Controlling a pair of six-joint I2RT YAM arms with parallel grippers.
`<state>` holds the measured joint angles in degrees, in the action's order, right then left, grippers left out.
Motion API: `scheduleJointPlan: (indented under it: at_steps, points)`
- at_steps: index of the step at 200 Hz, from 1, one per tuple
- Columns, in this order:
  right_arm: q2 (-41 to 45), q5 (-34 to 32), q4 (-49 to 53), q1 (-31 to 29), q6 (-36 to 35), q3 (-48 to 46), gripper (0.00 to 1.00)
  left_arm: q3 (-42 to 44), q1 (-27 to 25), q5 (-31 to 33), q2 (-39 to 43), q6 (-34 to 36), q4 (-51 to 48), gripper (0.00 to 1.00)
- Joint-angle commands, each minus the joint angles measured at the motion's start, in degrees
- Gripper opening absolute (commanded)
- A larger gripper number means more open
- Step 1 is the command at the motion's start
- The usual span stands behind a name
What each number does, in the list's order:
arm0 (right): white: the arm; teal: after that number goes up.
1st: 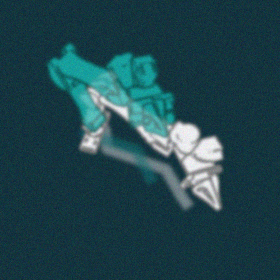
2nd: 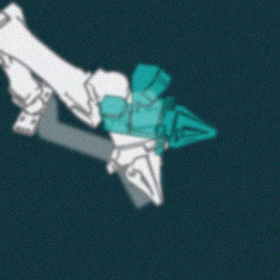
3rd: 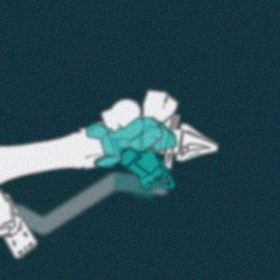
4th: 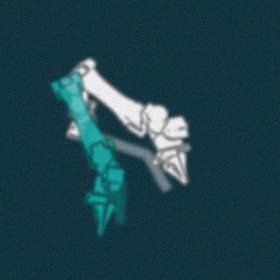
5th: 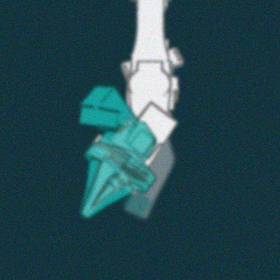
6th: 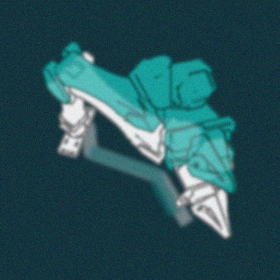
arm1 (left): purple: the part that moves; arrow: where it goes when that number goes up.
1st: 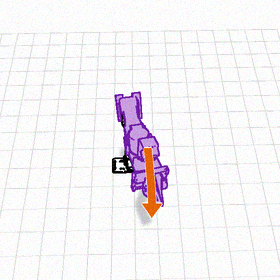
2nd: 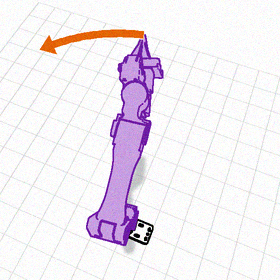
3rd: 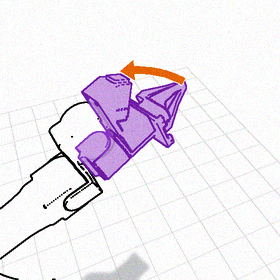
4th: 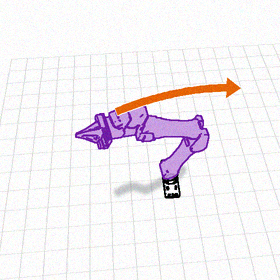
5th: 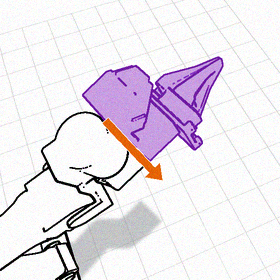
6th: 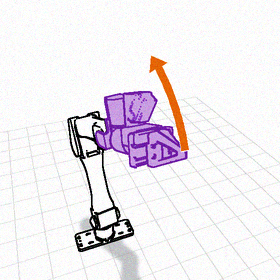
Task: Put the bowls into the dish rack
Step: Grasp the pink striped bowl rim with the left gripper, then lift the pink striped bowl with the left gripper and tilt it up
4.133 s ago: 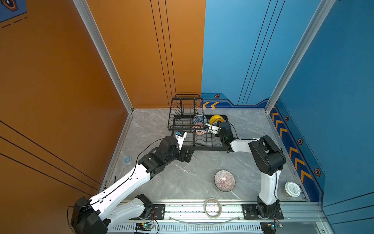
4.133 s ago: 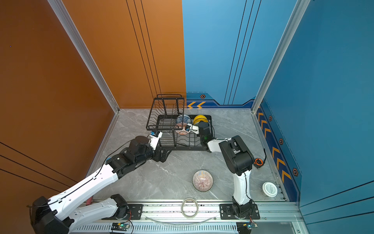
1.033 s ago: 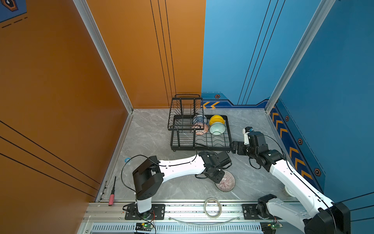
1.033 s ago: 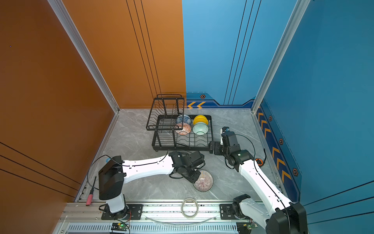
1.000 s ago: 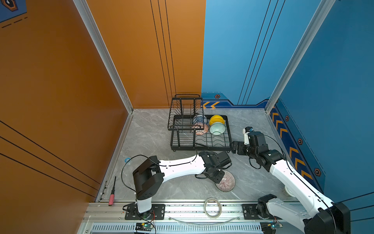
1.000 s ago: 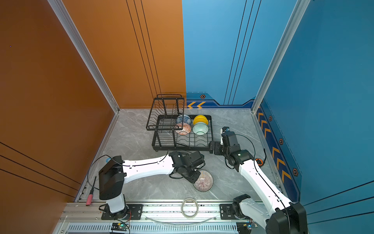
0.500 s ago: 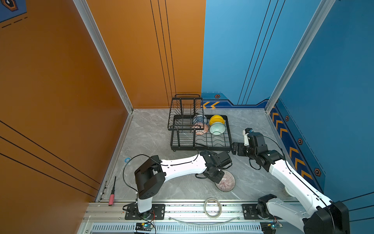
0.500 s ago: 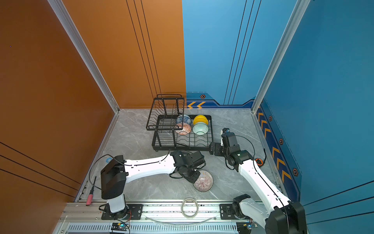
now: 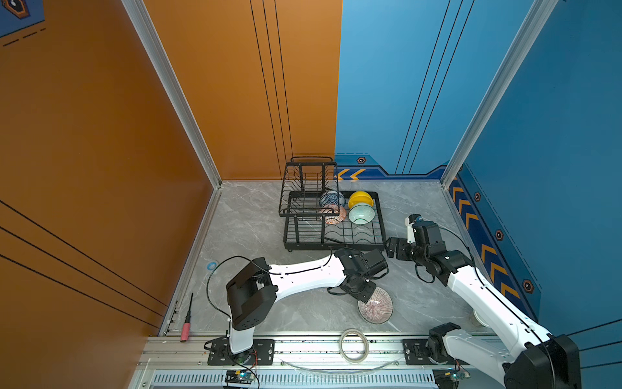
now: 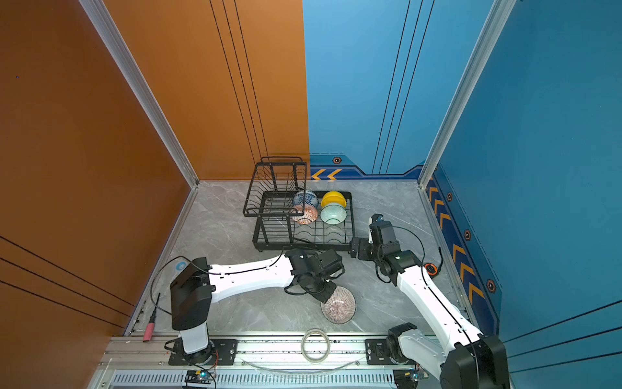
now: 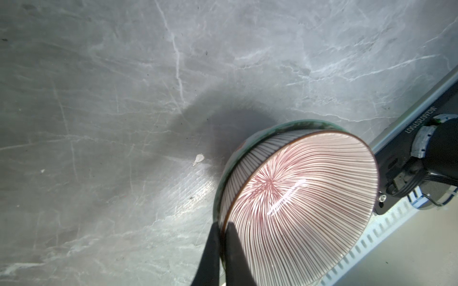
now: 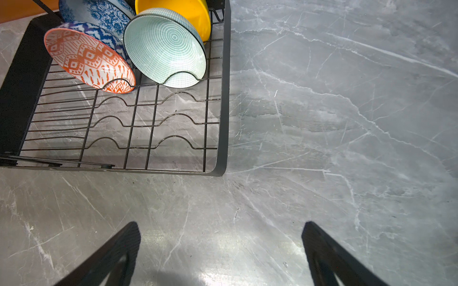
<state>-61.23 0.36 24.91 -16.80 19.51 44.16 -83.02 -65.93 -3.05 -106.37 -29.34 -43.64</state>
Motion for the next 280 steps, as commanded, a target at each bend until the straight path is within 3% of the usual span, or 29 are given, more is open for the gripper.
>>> scheduleJointPlan:
  at_steps: [1,111,148,200,240,280]
  points:
    - [0.8,0.8,-0.2,0.3,-0.3,-0.6,1.0,-1.5,0.6,3.0,0.0,2.0,-4.9,0.01]
    - [0.9,1.1,-0.3,0.4,-0.2,-0.9,1.0,-6.8,0.4,11.3,-0.7,4.2,-11.9,0.0]
    - [1.0,1.2,-0.3,0.4,-0.3,-1.0,1.0,-6.6,0.4,11.3,-1.0,3.9,-11.9,0.22]
    - [1.0,1.3,-0.3,0.6,-0.4,-1.0,1.0,-7.1,0.5,10.6,-2.1,3.9,-11.9,0.33]
    - [1.0,1.5,-0.3,0.6,-0.5,-0.8,1.0,-7.4,0.5,9.7,-3.7,4.0,-11.8,0.32]
    - [0.8,1.8,-0.3,0.7,-0.7,-0.4,1.0,-7.6,0.6,9.8,-4.3,4.1,-11.8,0.2]
